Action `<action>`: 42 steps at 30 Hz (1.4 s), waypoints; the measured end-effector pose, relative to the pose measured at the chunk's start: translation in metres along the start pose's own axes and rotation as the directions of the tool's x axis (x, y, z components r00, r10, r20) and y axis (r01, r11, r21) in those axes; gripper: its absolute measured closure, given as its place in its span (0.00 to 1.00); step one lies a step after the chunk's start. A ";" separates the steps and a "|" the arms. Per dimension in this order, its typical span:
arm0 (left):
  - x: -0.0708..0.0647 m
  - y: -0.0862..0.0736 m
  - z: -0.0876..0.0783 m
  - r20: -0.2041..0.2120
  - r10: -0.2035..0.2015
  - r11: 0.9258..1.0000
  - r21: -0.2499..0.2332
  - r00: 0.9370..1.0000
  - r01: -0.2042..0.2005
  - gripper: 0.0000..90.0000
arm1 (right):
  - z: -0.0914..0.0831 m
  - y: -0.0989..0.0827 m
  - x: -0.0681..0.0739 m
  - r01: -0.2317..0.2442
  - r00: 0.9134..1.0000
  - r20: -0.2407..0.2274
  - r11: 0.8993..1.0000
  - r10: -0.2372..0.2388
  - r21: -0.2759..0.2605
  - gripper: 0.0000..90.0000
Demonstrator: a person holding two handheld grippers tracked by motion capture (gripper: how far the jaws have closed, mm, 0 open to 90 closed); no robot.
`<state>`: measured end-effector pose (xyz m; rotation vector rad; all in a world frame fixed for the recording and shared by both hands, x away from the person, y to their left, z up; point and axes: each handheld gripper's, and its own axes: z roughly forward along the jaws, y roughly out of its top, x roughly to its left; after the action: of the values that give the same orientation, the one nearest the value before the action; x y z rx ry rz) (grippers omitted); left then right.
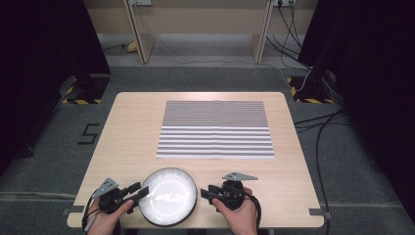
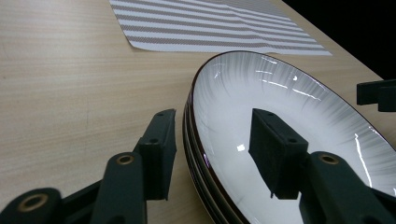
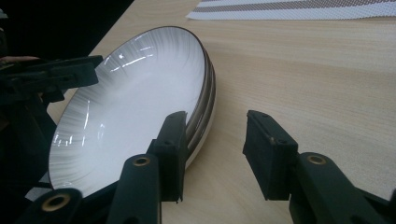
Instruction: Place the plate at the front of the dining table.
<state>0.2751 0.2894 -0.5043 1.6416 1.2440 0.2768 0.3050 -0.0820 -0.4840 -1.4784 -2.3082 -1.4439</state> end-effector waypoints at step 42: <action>0.000 0.009 -0.003 -0.037 -0.065 0.993 0.099 0.997 0.068 0.78 | 0.028 0.024 0.029 0.040 0.996 0.077 0.989 -0.051 0.140 0.96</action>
<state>0.2783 0.2912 -0.4961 1.6829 1.3544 0.2051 0.3186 -0.0394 -0.4697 -1.4817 -2.4483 -1.2268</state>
